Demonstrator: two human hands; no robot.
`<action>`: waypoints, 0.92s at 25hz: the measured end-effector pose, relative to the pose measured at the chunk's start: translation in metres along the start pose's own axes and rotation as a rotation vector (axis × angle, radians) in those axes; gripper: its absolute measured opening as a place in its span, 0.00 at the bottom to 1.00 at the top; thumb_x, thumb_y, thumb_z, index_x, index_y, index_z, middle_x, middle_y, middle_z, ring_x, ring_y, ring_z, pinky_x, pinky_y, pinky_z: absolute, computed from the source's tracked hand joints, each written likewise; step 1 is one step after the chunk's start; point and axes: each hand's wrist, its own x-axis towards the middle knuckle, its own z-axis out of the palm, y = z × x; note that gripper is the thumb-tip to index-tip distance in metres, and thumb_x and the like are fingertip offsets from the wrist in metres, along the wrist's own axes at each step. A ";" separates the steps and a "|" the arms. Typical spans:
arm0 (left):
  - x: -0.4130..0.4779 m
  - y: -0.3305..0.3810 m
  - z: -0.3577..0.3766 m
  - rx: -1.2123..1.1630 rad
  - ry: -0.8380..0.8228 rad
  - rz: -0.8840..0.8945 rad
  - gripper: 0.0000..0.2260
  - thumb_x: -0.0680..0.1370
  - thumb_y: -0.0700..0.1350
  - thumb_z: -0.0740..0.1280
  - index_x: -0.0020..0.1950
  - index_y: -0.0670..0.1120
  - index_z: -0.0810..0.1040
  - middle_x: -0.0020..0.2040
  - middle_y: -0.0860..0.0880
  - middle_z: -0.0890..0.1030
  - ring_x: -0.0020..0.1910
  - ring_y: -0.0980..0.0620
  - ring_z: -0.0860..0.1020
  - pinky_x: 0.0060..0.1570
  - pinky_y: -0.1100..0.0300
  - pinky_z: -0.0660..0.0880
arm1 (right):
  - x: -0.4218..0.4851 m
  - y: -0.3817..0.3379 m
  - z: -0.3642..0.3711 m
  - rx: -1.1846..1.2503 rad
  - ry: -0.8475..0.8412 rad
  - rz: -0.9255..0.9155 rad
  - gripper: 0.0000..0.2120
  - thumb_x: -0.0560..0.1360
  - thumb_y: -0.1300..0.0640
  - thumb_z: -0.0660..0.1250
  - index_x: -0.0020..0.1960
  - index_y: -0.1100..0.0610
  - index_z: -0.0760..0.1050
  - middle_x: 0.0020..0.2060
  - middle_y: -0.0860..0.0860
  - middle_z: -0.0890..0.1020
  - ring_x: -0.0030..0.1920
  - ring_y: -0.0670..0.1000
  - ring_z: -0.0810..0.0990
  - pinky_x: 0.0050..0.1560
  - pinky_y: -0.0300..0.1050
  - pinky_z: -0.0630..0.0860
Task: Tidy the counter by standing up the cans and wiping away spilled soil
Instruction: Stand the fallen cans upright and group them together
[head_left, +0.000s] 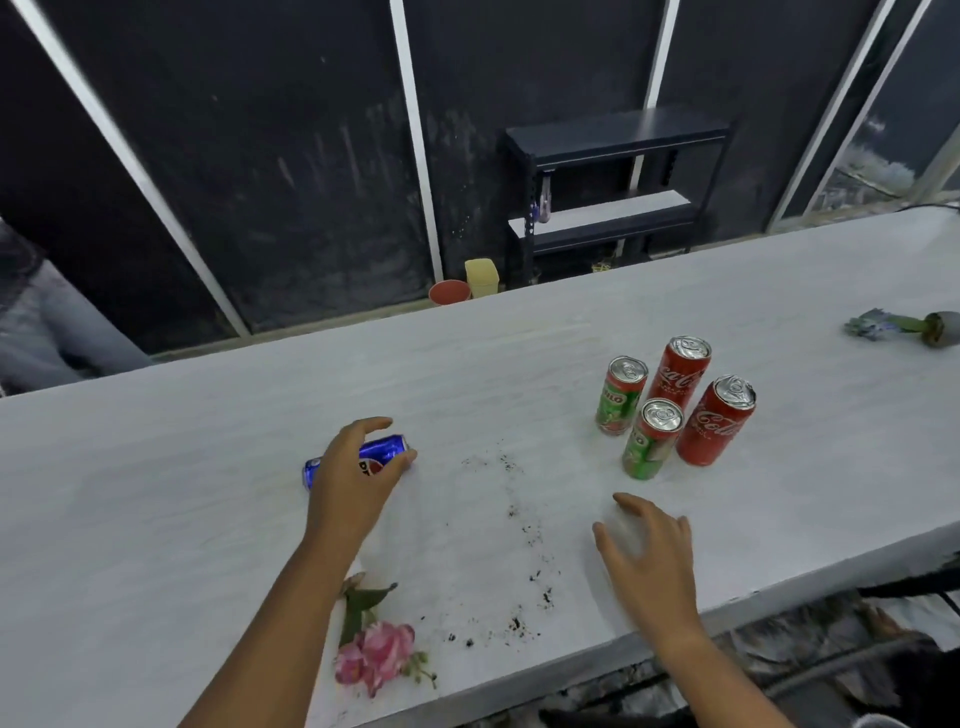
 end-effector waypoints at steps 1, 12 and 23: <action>0.007 -0.011 -0.009 0.054 -0.010 -0.013 0.21 0.76 0.56 0.79 0.66 0.66 0.76 0.64 0.65 0.76 0.65 0.57 0.76 0.56 0.63 0.72 | 0.001 -0.001 0.002 -0.064 0.020 -0.039 0.18 0.78 0.45 0.74 0.67 0.44 0.77 0.61 0.37 0.80 0.65 0.32 0.68 0.83 0.60 0.54; 0.030 -0.051 0.000 0.334 -0.064 0.085 0.25 0.75 0.44 0.80 0.70 0.53 0.80 0.62 0.52 0.84 0.60 0.46 0.79 0.62 0.53 0.70 | 0.002 -0.002 0.009 -0.245 0.063 -0.124 0.17 0.77 0.41 0.74 0.63 0.45 0.81 0.58 0.39 0.81 0.65 0.47 0.76 0.79 0.64 0.61; 0.001 0.033 0.032 -0.406 -0.222 -0.129 0.25 0.73 0.41 0.83 0.64 0.61 0.80 0.60 0.63 0.84 0.56 0.63 0.82 0.43 0.72 0.79 | 0.001 -0.011 0.004 -0.133 0.013 -0.086 0.19 0.76 0.43 0.76 0.65 0.43 0.80 0.60 0.39 0.81 0.69 0.48 0.74 0.80 0.63 0.59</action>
